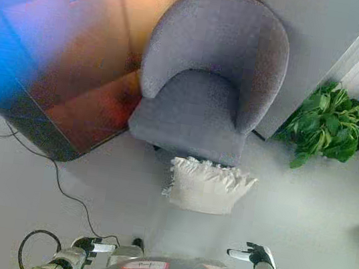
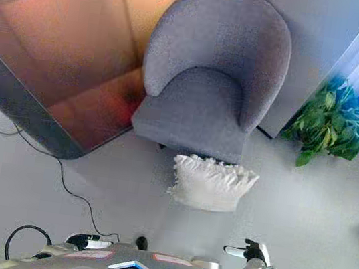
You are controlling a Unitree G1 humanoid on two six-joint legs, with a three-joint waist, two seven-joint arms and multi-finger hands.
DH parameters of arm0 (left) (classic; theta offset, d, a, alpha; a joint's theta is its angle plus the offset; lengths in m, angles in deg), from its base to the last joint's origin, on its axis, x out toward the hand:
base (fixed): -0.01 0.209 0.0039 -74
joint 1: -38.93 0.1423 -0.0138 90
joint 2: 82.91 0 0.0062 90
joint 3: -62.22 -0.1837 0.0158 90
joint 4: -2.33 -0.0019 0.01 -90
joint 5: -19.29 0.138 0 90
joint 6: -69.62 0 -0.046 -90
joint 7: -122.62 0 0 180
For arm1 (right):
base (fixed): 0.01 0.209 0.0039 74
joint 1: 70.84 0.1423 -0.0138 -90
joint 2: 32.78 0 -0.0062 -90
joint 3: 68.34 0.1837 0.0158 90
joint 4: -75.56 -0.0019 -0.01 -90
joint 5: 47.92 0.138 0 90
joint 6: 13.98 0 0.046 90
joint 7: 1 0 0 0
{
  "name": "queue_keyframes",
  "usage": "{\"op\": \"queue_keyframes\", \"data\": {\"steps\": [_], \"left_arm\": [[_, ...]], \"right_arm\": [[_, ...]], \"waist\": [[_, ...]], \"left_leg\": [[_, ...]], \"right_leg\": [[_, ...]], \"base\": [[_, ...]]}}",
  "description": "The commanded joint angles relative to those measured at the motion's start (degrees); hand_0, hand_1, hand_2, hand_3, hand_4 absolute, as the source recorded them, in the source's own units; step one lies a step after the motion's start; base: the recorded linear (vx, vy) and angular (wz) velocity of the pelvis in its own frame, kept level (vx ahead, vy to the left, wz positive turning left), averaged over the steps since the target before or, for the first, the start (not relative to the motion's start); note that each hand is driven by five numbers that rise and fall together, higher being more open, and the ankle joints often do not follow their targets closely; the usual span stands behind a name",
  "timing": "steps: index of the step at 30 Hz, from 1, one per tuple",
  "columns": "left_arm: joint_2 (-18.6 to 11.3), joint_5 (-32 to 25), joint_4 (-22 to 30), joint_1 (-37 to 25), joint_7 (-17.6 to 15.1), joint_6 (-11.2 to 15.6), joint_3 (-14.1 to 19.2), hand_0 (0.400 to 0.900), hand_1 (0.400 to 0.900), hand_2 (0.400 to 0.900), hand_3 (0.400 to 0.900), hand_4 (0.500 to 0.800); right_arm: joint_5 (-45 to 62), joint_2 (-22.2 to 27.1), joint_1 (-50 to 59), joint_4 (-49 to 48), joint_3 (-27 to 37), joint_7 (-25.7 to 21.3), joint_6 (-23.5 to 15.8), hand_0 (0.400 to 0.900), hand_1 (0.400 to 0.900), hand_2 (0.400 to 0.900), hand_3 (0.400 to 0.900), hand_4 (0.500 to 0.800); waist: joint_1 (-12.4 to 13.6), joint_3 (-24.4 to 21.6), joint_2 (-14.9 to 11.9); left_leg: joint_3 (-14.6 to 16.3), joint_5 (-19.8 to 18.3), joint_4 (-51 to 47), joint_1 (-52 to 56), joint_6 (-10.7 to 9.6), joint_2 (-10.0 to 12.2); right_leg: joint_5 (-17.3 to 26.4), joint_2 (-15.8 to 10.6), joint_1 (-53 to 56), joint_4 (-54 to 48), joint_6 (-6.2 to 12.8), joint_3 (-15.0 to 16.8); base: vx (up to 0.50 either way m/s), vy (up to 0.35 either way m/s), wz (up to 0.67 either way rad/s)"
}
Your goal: Pick up the pillow and put it on the sofa.
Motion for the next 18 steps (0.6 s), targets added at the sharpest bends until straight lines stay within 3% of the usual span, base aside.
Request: {"op": "queue_keyframes", "data": {"steps": [1,18], "left_arm": [[-0.20,-1.23,-2.91,-3.67,-1.27,1.21,-0.79,0.900,0.900,0.900,0.900,0.800],[-0.26,-0.99,-3.39,-3.44,-0.09,0.53,-0.43,0.900,0.900,0.900,0.900,0.800]], "right_arm": [[0.87,1.55,3.99,2.04,-0.83,-1.01,-1.84,0.900,0.900,0.900,0.900,0.800],[0.84,1.27,3.62,2.56,-0.70,-1.40,-1.95,0.900,0.900,0.900,0.900,0.800]], "waist": [[0.32,0.85,0.61],[0.50,0.89,0.33]], "left_leg": [[-1.35,-6.26,0.44,2.90,2.17,-2.28],[-1.26,-6.36,0.42,3.02,2.25,-2.27]], "right_leg": [[3.88,2.12,-4.04,-0.37,0.85,1.09],[3.92,2.06,-3.93,-0.43,0.95,0.89]], "base": [[0.00,0.000,0.00],[0.00,0.000,0.00]]}}
